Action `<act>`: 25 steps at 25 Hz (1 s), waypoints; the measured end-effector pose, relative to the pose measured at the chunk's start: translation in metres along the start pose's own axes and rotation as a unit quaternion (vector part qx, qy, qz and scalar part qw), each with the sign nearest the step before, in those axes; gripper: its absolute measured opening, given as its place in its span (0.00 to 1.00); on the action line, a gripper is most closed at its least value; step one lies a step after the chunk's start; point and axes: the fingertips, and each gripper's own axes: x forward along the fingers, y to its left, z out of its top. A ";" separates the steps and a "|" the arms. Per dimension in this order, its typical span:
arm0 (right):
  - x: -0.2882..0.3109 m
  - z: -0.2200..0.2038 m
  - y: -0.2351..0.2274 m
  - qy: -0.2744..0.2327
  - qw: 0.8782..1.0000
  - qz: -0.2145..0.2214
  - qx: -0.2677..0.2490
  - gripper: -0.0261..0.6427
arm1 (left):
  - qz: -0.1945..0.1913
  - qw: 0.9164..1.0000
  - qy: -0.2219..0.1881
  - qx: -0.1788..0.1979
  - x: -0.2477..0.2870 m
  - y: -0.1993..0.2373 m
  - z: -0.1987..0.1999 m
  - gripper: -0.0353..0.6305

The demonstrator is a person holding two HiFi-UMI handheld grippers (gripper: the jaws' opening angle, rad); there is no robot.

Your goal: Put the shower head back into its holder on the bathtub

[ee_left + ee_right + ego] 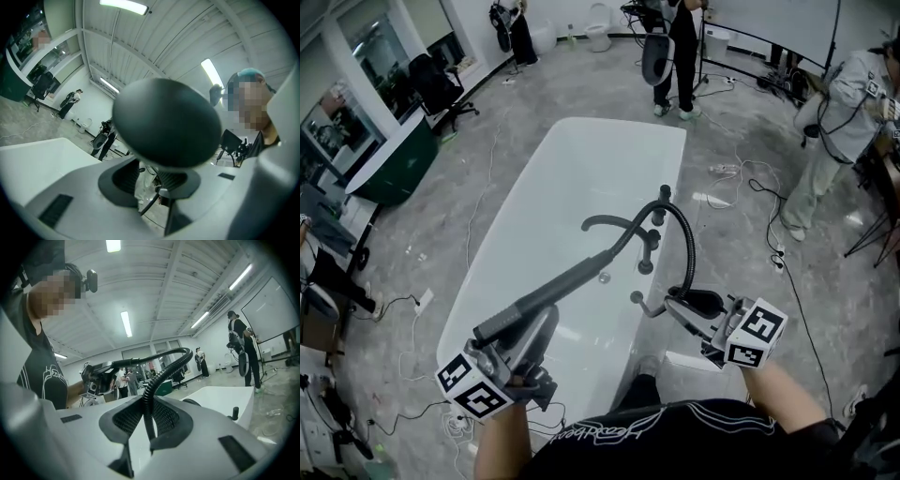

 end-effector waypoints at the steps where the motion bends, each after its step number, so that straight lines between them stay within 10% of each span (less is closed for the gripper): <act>1: 0.003 -0.003 -0.004 0.006 1.000 -0.004 -0.003 0.14 | 0.001 1.000 -0.001 -0.002 0.000 0.002 0.001 0.24; 25: 0.084 -0.168 -0.090 0.198 0.976 -0.066 -0.065 0.14 | 0.030 0.999 -0.010 0.009 -0.002 0.046 -0.003 0.24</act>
